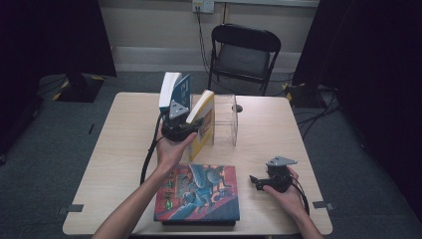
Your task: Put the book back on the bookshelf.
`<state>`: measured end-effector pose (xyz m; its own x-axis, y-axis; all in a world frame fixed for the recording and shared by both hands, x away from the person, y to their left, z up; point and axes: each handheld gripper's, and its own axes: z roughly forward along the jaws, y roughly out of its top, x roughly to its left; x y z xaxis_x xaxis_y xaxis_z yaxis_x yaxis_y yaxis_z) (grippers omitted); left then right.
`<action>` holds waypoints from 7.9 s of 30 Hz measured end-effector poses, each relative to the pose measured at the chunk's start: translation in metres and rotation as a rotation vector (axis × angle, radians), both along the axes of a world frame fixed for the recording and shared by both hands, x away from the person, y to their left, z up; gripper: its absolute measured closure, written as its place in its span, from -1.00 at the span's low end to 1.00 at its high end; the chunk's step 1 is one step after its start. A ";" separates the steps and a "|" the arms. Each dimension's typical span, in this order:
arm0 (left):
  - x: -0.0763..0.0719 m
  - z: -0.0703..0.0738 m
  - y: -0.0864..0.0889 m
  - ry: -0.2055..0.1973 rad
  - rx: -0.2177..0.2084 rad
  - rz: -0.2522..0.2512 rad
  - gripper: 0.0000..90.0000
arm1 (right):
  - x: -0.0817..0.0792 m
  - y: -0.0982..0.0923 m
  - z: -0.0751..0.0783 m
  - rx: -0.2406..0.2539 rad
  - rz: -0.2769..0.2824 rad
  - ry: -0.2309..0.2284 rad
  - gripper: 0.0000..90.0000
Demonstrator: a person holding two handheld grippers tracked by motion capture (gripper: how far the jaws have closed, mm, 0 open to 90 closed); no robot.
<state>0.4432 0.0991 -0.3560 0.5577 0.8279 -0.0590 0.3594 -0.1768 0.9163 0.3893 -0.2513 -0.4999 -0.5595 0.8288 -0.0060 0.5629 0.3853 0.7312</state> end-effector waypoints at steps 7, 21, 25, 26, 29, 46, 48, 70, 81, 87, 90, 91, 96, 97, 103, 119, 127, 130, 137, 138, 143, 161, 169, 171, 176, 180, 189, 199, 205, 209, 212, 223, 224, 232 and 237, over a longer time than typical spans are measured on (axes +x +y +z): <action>-0.002 0.011 0.001 0.043 0.057 -0.012 0.39 | 0.000 0.000 0.000 0.000 0.003 0.000 -0.73; 0.014 0.043 -0.004 0.254 0.134 -0.004 0.28 | 0.000 0.001 0.000 0.000 0.002 0.000 -0.73; 0.020 0.051 -0.009 0.321 0.181 -0.009 0.30 | 0.000 0.001 0.000 0.000 0.002 0.000 -0.73; 0.022 0.053 -0.009 0.329 0.202 -0.006 0.30 | 0.000 0.001 0.000 0.000 0.002 -0.001 -0.73; 0.031 0.057 -0.014 0.389 0.239 -0.012 0.31 | 0.000 0.001 0.000 0.000 0.002 -0.001 -0.73; 0.068 0.067 -0.026 0.572 0.323 0.062 0.50 | 0.000 0.002 0.000 0.001 0.002 0.001 -0.73; 0.072 0.066 -0.029 0.578 0.327 0.071 0.48 | 0.000 0.002 0.000 0.001 0.002 0.000 -0.73; 0.082 0.053 -0.032 0.626 0.339 0.068 0.68 | 0.000 0.002 0.000 0.001 0.007 0.001 -0.73; 0.107 0.066 -0.044 0.613 0.336 0.115 0.68 | 0.000 0.002 0.000 0.001 0.011 0.000 -0.73; 0.120 0.057 -0.043 0.633 0.324 0.136 0.68 | 0.000 0.002 0.000 0.000 0.019 -0.001 -0.73; 0.124 0.056 -0.043 0.628 0.310 0.144 0.68 | 0.000 0.002 0.000 0.001 0.020 0.000 -0.73; 0.124 0.056 -0.044 0.620 0.308 0.155 0.68 | 0.000 0.002 0.000 0.001 0.022 0.000 -0.73; 0.126 0.053 -0.046 0.615 0.319 0.148 0.68 | 0.000 0.002 0.000 0.000 0.024 0.000 -0.73; 0.126 0.052 -0.047 0.610 0.323 0.150 0.68 | 0.000 0.002 0.000 0.000 0.025 0.001 -0.73; 0.129 0.053 -0.050 0.628 0.322 0.166 0.67 | 0.000 0.002 0.000 0.001 0.027 0.001 -0.73; 0.132 0.052 -0.047 0.636 0.305 0.151 0.56 | 0.000 0.002 0.000 -0.001 0.036 -0.002 -0.73; 0.129 0.054 -0.045 0.627 0.309 0.139 0.35 | -0.001 0.003 0.000 0.000 0.041 -0.001 -0.73; 0.128 0.055 -0.045 0.624 0.304 0.142 0.31 | -0.001 0.003 0.000 0.000 0.041 -0.001 -0.73; 0.121 0.055 -0.043 0.604 0.322 0.110 0.26 | -0.001 0.003 0.000 0.000 0.041 -0.001 -0.73; 0.120 0.055 -0.043 0.603 0.317 0.114 0.25 | -0.001 0.003 0.000 0.000 0.041 -0.001 -0.73; 0.113 0.055 -0.043 0.571 0.338 0.095 0.19 | -0.001 0.003 0.000 0.000 0.041 -0.001 -0.73; 0.086 0.048 -0.042 0.428 0.326 0.087 0.22 | -0.001 0.003 0.000 0.001 0.041 -0.001 -0.73; 0.075 0.043 -0.034 0.345 0.241 0.084 0.21 | -0.001 0.003 0.000 0.000 0.041 -0.001 -0.73; 0.073 0.042 -0.033 0.336 0.239 0.082 0.21 | -0.001 0.003 0.000 0.001 0.041 -0.001 -0.73; 0.064 0.037 -0.035 0.290 0.273 0.095 0.22 | -0.001 0.003 0.000 0.001 0.040 -0.001 -0.73; 0.059 0.033 -0.036 0.258 0.283 0.102 0.21 | -0.001 0.003 0.000 0.000 0.039 -0.001 -0.73; 0.048 0.019 -0.040 0.216 0.258 0.101 0.24 | -0.001 0.003 0.000 0.000 0.039 -0.001 -0.73; 0.043 -0.009 -0.031 0.144 0.139 0.100 0.31 | -0.001 0.003 0.000 0.000 0.039 -0.001 -0.73; 0.039 -0.020 -0.025 0.114 0.112 0.073 0.38 | -0.001 0.003 0.000 0.000 0.039 -0.001 -0.73; 0.038 -0.026 -0.024 0.112 0.092 0.071 0.39 | -0.001 0.003 0.000 0.000 0.039 -0.001 -0.73; 0.038 -0.029 -0.025 0.106 0.106 0.067 0.39 | -0.001 0.003 0.000 0.000 0.038 -0.001 -0.73; 0.039 -0.024 -0.034 0.121 0.141 0.052 0.46 | -0.001 0.003 0.000 0.001 0.038 0.000 -0.73; 0.040 -0.023 -0.035 0.127 0.143 0.052 0.46 | -0.001 0.003 0.000 0.001 0.038 0.000 -0.73; 0.042 -0.017 -0.045 0.133 0.147 0.041 0.42 | -0.001 0.003 0.000 0.001 0.038 0.001 -0.73; 0.043 -0.012 -0.048 0.135 0.142 0.033 0.39 | -0.001 0.003 0.000 0.001 0.038 0.001 -0.73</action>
